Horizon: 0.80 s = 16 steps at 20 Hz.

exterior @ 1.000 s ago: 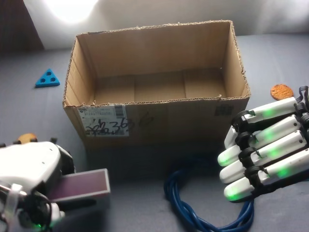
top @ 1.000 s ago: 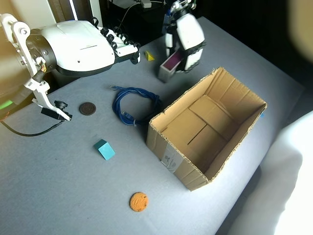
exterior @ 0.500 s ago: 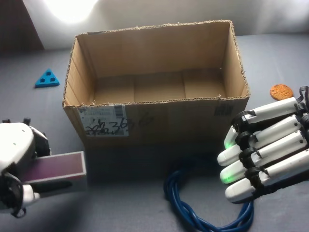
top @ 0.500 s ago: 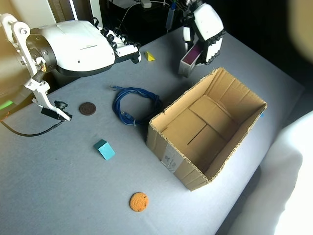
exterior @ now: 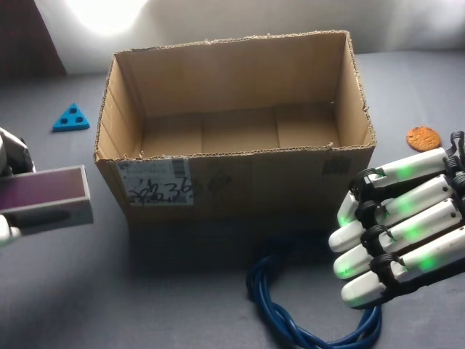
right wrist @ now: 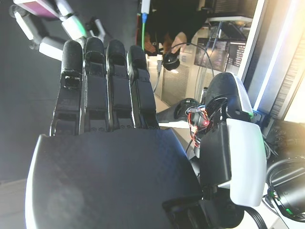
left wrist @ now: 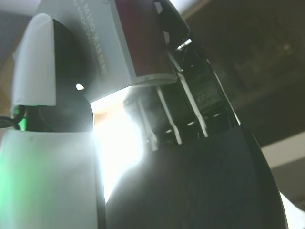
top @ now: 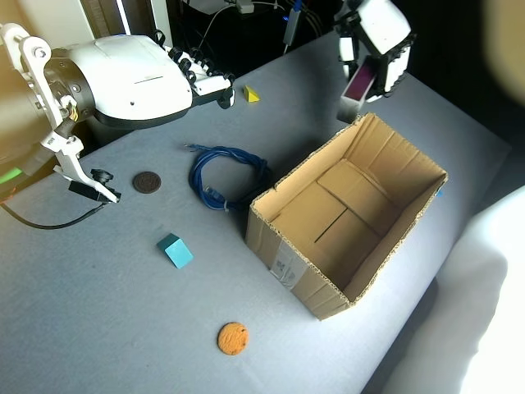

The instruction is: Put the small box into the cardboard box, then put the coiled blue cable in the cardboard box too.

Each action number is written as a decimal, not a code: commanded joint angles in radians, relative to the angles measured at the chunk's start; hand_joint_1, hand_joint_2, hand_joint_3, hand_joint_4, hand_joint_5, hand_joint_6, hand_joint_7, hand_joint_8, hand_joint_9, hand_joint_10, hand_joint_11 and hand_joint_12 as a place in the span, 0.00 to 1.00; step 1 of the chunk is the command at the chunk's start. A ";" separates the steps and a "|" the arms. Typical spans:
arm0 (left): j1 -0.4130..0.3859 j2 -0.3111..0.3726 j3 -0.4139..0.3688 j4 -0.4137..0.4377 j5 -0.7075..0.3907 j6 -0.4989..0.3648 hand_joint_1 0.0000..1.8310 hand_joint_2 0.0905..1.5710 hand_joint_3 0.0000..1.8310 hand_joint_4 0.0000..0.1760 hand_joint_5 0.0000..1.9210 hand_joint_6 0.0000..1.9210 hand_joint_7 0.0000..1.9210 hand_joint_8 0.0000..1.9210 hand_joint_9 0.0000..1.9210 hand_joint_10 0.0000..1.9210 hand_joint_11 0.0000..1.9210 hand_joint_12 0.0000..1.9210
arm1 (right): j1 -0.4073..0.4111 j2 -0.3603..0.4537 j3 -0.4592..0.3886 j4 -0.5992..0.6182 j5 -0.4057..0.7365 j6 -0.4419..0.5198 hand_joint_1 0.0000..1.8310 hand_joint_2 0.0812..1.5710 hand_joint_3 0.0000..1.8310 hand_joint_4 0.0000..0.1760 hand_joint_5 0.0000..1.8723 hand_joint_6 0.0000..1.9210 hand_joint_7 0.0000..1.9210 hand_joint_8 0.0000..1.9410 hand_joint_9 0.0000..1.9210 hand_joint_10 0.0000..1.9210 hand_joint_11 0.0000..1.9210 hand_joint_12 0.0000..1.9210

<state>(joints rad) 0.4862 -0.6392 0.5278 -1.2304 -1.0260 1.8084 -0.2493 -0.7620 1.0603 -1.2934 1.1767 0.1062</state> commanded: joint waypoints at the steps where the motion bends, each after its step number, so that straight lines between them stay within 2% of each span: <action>1: -0.014 0.020 0.009 0.057 -0.076 0.004 0.75 0.68 0.00 0.00 0.47 0.58 0.52 0.45 0.51 0.55 0.45 0.52 | 0.010 0.011 -0.003 0.084 0.074 0.006 0.10 0.70 0.00 0.00 0.20 0.00 0.20 0.00 0.19 0.00 0.00 0.47; 4: -0.025 0.036 0.019 0.067 -0.076 0.003 0.75 0.69 0.00 0.00 0.47 0.58 0.52 0.46 0.49 0.57 0.43 0.53 | 0.009 0.011 -0.003 0.083 0.074 0.006 0.08 0.71 0.00 0.00 0.20 0.00 0.19 0.00 0.17 0.00 0.00 0.45; 7: -0.047 0.044 0.037 0.095 -0.061 -0.004 0.75 0.69 0.00 0.00 0.46 0.60 0.51 0.47 0.49 0.58 0.42 0.54 | 0.009 0.011 -0.003 0.083 0.074 0.006 0.10 0.70 0.00 0.00 0.19 0.00 0.19 0.00 0.17 0.00 0.00 0.44; 12: -0.120 0.043 0.082 0.165 -0.015 -0.007 0.75 0.69 0.00 0.00 0.47 0.58 0.50 0.48 0.50 0.57 0.43 0.54 | 0.009 0.011 -0.003 0.083 0.074 0.006 0.10 0.70 0.00 0.00 0.21 0.00 0.20 0.00 0.18 0.00 0.00 0.46; 13: -0.132 0.043 0.088 0.174 -0.007 -0.007 0.75 0.70 0.00 0.00 0.45 0.60 0.49 0.51 0.49 0.59 0.42 0.54 | 0.009 0.011 -0.003 0.083 0.074 0.006 0.12 0.70 0.00 0.00 0.22 0.00 0.22 0.00 0.20 0.01 0.00 0.49; 14: -0.146 0.043 0.098 0.187 0.004 -0.007 0.75 0.69 0.00 0.00 0.45 0.59 0.50 0.49 0.50 0.57 0.43 0.54 | 0.009 0.011 -0.003 0.083 0.073 0.006 0.09 0.70 0.00 0.00 0.20 0.00 0.20 0.00 0.18 0.00 0.00 0.46; 16: -0.173 0.041 0.115 0.211 0.027 -0.007 0.75 0.69 0.00 0.00 0.45 0.59 0.50 0.50 0.51 0.57 0.43 0.53 | 0.009 0.011 -0.003 0.083 0.069 0.002 0.09 0.71 0.00 0.00 0.19 0.00 0.19 0.00 0.17 0.00 0.00 0.45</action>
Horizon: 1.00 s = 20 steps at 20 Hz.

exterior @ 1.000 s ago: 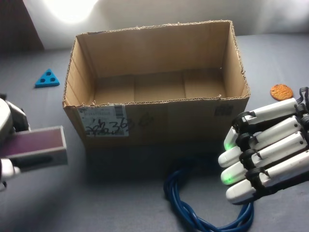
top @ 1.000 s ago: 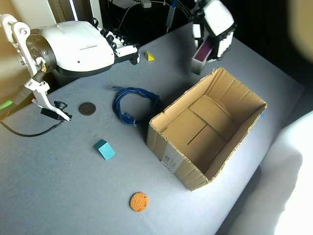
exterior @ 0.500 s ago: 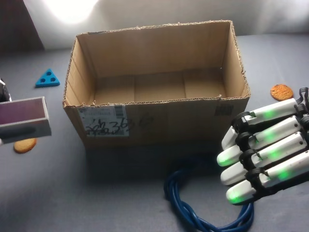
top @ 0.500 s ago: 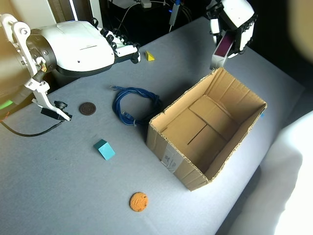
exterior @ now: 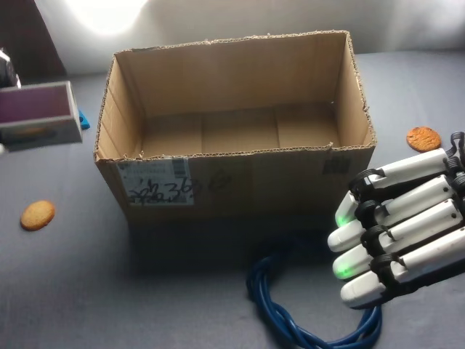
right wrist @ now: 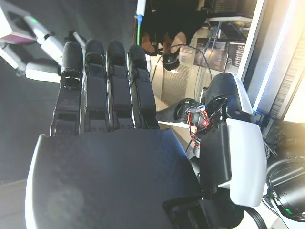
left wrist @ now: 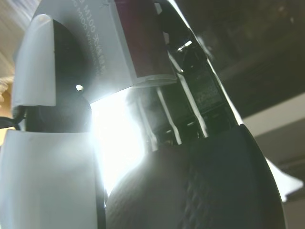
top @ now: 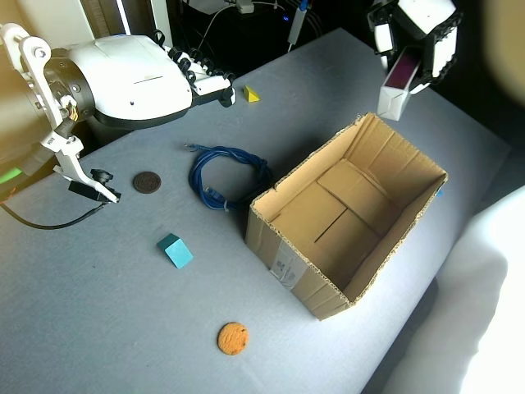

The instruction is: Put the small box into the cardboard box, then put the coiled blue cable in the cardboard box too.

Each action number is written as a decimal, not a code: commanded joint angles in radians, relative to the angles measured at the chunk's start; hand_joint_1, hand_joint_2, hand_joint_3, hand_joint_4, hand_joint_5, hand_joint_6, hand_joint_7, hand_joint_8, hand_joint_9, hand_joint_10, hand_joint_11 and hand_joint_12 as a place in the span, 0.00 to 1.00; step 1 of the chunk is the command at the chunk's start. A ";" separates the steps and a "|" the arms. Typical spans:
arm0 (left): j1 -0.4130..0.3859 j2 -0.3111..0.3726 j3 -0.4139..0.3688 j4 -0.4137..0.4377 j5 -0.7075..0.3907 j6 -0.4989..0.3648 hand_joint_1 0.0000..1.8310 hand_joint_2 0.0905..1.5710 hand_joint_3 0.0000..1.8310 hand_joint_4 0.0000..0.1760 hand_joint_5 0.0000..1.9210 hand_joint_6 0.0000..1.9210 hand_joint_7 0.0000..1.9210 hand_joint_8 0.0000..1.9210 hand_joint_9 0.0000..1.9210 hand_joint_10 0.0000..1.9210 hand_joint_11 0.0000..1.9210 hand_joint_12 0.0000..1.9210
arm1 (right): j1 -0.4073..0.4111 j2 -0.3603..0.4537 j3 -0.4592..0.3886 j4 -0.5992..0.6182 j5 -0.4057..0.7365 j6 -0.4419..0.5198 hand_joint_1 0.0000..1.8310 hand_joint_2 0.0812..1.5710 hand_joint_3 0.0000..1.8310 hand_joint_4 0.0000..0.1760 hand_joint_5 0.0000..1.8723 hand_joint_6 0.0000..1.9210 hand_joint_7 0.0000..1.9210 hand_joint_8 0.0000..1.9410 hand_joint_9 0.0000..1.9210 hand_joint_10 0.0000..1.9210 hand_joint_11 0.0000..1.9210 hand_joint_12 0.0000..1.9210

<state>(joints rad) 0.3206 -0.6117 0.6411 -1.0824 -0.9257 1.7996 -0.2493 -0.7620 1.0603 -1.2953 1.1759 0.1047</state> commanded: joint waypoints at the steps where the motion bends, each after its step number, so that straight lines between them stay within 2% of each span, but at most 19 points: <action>1: -0.022 0.012 0.011 0.077 -0.057 0.002 0.75 0.70 0.00 0.00 0.46 0.59 0.48 0.52 0.49 0.59 0.42 0.54 | 0.009 0.011 -0.003 0.085 0.056 -0.004 0.10 0.70 0.00 0.00 0.20 0.00 0.20 0.00 0.18 0.00 0.00 0.47; 4: -0.057 0.000 0.034 0.121 -0.021 -0.011 0.75 0.70 0.00 0.00 0.46 0.60 0.47 0.53 0.48 0.60 0.42 0.55 | 0.009 0.011 -0.003 0.085 0.049 -0.008 0.11 0.70 0.00 0.00 0.21 0.00 0.21 0.00 0.20 0.01 0.00 0.49; 7: -0.104 -0.024 0.059 0.164 0.051 -0.015 0.75 0.69 0.00 0.00 0.46 0.59 0.49 0.50 0.51 0.58 0.44 0.54 | 0.009 0.010 -0.003 0.085 0.050 -0.008 0.11 0.70 0.00 0.00 0.21 0.00 0.21 0.00 0.20 0.00 0.00 0.49; 12: -0.185 -0.098 0.113 0.252 0.179 -0.035 0.75 0.69 0.00 0.00 0.46 0.58 0.49 0.51 0.50 0.57 0.43 0.54 | 0.008 0.010 -0.003 0.085 0.049 -0.013 0.11 0.70 0.00 0.00 0.20 0.00 0.21 0.00 0.20 0.00 0.00 0.49; 16: -0.203 -0.172 0.149 0.299 0.215 -0.073 0.75 0.68 0.00 0.00 0.47 0.57 0.52 0.46 0.52 0.55 0.45 0.51 | 0.008 0.010 -0.003 0.085 0.030 -0.035 0.09 0.71 0.00 0.00 0.19 0.00 0.20 0.00 0.19 0.00 0.00 0.47; 20: -0.199 -0.229 0.163 0.307 0.215 -0.093 0.75 0.70 0.00 0.00 0.45 0.60 0.48 0.53 0.49 0.60 0.42 0.55 | 0.007 0.009 -0.003 0.085 0.030 -0.036 0.12 0.70 0.00 0.00 0.20 0.00 0.21 0.00 0.20 0.00 0.00 0.49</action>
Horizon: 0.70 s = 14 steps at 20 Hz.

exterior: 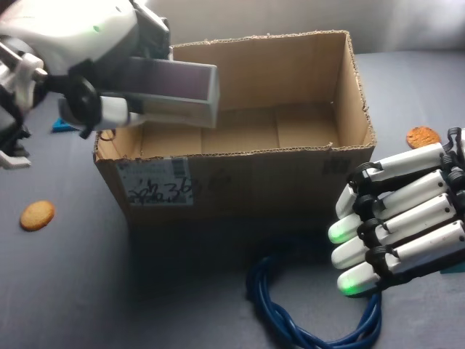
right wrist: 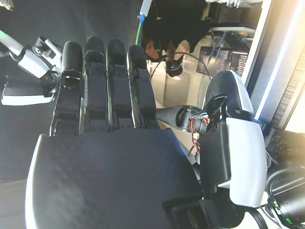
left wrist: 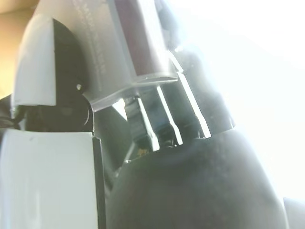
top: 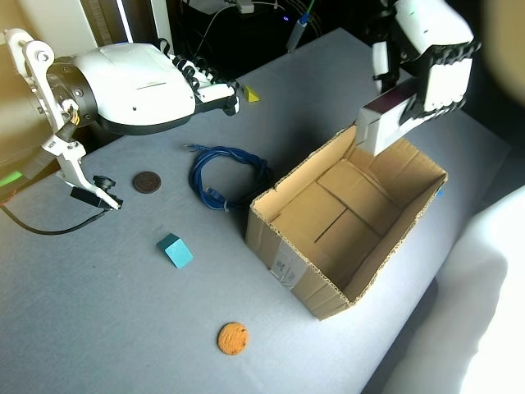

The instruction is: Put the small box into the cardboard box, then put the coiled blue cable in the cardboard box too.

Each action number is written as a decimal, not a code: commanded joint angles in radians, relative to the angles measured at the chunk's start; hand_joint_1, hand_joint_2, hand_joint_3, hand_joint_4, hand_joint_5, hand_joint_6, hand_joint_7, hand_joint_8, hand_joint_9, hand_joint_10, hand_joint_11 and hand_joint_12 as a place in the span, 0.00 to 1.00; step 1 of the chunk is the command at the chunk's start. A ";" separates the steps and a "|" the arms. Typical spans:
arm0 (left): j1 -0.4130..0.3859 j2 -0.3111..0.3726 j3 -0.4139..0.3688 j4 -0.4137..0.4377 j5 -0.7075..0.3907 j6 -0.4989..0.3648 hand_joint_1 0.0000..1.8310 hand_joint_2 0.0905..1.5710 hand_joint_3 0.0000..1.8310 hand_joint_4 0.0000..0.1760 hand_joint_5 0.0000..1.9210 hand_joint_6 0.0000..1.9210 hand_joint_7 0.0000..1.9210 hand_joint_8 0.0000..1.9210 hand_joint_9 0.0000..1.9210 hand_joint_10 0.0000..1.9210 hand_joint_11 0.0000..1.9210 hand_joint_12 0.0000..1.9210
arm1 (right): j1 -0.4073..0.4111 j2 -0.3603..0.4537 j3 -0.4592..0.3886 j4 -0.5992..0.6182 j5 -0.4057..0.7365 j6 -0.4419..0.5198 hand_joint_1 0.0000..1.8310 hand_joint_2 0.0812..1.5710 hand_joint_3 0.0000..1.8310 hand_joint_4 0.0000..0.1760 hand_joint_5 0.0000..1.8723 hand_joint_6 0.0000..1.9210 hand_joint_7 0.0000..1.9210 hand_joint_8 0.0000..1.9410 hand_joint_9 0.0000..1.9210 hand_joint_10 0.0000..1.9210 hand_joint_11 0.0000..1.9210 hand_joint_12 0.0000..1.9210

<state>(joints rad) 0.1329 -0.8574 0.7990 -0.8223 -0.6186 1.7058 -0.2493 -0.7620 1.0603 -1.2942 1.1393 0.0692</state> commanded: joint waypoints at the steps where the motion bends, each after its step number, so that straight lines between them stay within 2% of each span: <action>1: -0.011 0.006 0.008 0.047 -0.092 -0.004 0.75 0.70 0.00 0.00 0.45 0.60 0.48 0.51 0.49 0.60 0.42 0.55 | 0.007 0.009 -0.003 0.084 0.066 -0.001 0.11 0.70 0.00 0.00 0.20 0.00 0.20 0.00 0.19 0.00 0.00 0.48; 3: -0.011 -0.015 0.015 0.064 -0.092 -0.027 0.75 0.68 0.00 0.00 0.47 0.56 0.52 0.47 0.51 0.56 0.45 0.54 | 0.007 0.009 -0.003 0.084 0.066 -0.001 0.13 0.70 0.00 0.00 0.20 0.00 0.21 0.00 0.21 0.00 0.00 0.51; 7: -0.023 -0.045 0.030 0.099 -0.089 -0.062 0.75 0.70 0.00 0.00 0.45 0.61 0.48 0.53 0.48 0.60 0.41 0.56 | 0.007 0.009 -0.003 0.084 0.064 -0.008 0.12 0.70 0.00 0.00 0.20 0.00 0.21 0.00 0.20 0.00 0.00 0.50; 9: -0.025 -0.049 0.033 0.107 -0.085 -0.073 0.75 0.69 0.00 0.00 0.46 0.59 0.50 0.50 0.50 0.57 0.42 0.54 | 0.007 0.009 -0.003 0.084 0.059 -0.032 0.10 0.70 0.00 0.00 0.19 0.00 0.20 0.00 0.19 0.00 0.00 0.49; 14: -0.026 -0.054 0.031 0.107 -0.085 -0.084 0.75 0.69 0.00 0.00 0.47 0.57 0.50 0.49 0.51 0.57 0.44 0.53 | 0.006 0.009 -0.003 0.084 0.020 -0.087 0.11 0.70 0.00 0.00 0.20 0.00 0.21 0.00 0.19 0.00 0.00 0.48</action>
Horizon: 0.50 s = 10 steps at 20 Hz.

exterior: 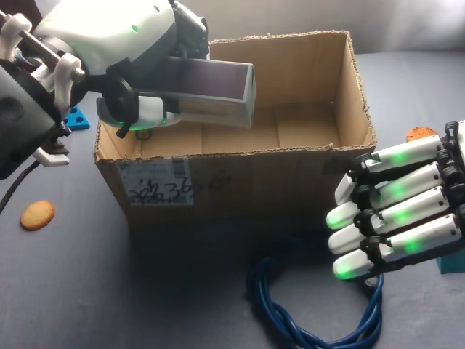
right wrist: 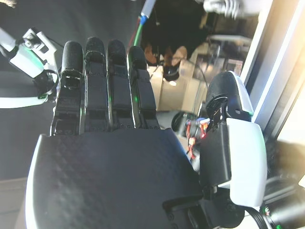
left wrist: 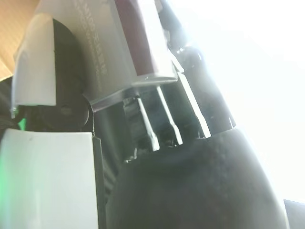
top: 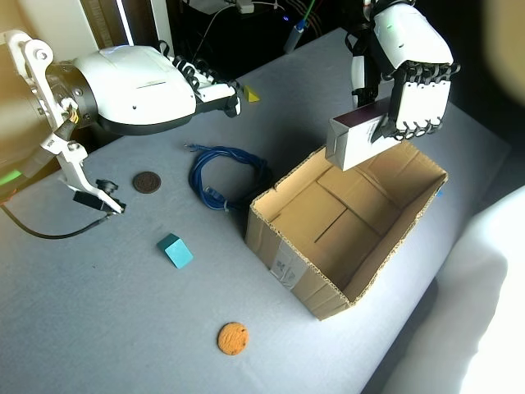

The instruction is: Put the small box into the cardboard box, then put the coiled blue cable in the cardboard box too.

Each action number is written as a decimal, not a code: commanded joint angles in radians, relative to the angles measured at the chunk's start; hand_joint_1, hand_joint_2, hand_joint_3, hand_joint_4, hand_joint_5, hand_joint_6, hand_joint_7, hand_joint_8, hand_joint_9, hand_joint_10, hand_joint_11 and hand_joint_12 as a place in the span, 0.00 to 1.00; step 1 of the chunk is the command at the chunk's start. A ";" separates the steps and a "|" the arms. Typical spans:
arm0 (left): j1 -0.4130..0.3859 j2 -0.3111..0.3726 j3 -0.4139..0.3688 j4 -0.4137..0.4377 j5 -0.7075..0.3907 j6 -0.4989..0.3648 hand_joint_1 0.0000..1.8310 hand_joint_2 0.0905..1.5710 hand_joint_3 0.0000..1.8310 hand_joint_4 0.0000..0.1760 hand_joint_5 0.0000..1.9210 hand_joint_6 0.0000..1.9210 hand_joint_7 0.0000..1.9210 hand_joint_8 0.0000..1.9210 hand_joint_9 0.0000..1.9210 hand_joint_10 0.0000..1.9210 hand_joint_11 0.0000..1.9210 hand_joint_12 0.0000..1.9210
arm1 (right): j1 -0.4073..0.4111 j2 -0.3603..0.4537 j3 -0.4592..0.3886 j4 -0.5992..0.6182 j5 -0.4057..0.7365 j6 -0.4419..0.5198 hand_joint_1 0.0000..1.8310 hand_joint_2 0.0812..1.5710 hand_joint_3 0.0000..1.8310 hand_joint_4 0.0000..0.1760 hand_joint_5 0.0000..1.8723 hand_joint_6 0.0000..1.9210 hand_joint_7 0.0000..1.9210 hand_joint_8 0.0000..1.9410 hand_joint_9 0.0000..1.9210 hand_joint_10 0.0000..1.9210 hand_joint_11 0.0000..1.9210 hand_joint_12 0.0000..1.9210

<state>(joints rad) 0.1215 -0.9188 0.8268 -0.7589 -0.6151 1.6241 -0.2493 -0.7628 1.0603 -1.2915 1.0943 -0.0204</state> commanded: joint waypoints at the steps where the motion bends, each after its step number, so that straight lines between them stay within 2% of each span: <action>1: -0.014 0.007 0.002 0.043 -0.089 -0.004 0.75 0.68 0.00 0.00 0.49 0.55 0.51 0.48 0.51 0.55 0.43 0.52 | 0.006 0.009 -0.003 0.082 0.063 -0.002 0.11 0.70 0.00 0.00 0.20 0.00 0.21 0.00 0.20 0.00 0.00 0.48; 2: -0.014 0.007 0.002 0.043 -0.089 -0.005 0.75 0.69 0.00 0.00 0.46 0.59 0.50 0.50 0.50 0.58 0.41 0.52 | 0.006 0.008 -0.003 0.082 0.056 -0.007 0.10 0.71 0.00 0.00 0.19 0.00 0.20 0.00 0.19 0.00 0.00 0.46; 3: -0.014 0.007 0.002 0.043 -0.089 -0.005 0.67 0.73 0.00 0.00 0.40 0.67 0.49 0.56 0.46 0.35 0.35 0.53 | 0.006 0.007 -0.003 0.082 0.043 -0.015 0.10 0.71 0.00 0.00 0.19 0.00 0.20 0.00 0.19 0.00 0.00 0.46; 4: -0.014 0.007 0.002 0.043 -0.089 -0.006 0.65 0.72 0.00 0.00 0.31 0.30 0.38 0.27 0.40 0.21 0.26 0.54 | 0.006 0.006 -0.003 0.082 0.030 -0.021 0.10 0.70 0.00 0.00 0.20 0.00 0.21 0.00 0.19 0.00 0.00 0.48; 5: -0.014 0.007 0.002 0.043 -0.089 -0.007 0.63 0.72 0.00 0.00 0.27 0.12 0.34 0.10 0.33 0.11 0.14 0.56 | 0.006 0.005 -0.003 0.082 0.021 -0.023 0.11 0.70 0.00 0.00 0.21 0.00 0.21 0.00 0.20 0.00 0.00 0.49; 6: -0.014 0.007 0.001 0.043 -0.091 -0.007 0.62 0.72 0.00 0.00 0.26 0.04 0.33 0.04 0.31 0.05 0.08 0.57 | 0.006 0.004 -0.003 0.082 0.020 -0.024 0.12 0.70 0.00 0.00 0.21 0.00 0.21 0.00 0.20 0.00 0.00 0.49; 7: -0.014 0.007 0.000 0.043 -0.092 -0.007 0.60 0.70 0.00 0.00 0.25 0.02 0.29 0.01 0.28 0.03 0.05 0.56 | 0.006 0.004 -0.003 0.082 0.020 -0.024 0.10 0.70 0.00 0.00 0.20 0.00 0.21 0.00 0.20 0.00 0.00 0.49; 10: -0.007 0.008 -0.001 0.043 -0.094 -0.014 0.56 0.70 0.00 0.00 0.22 0.00 0.25 0.00 0.23 0.00 0.00 0.50 | 0.006 0.004 -0.003 0.083 0.019 -0.025 0.12 0.70 0.00 0.00 0.21 0.00 0.22 0.00 0.20 0.00 0.00 0.49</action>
<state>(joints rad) 0.1215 -0.9188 0.8268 -0.7589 -0.6170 1.6142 -0.2497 -0.7662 1.0603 -1.2907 1.0492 -0.0467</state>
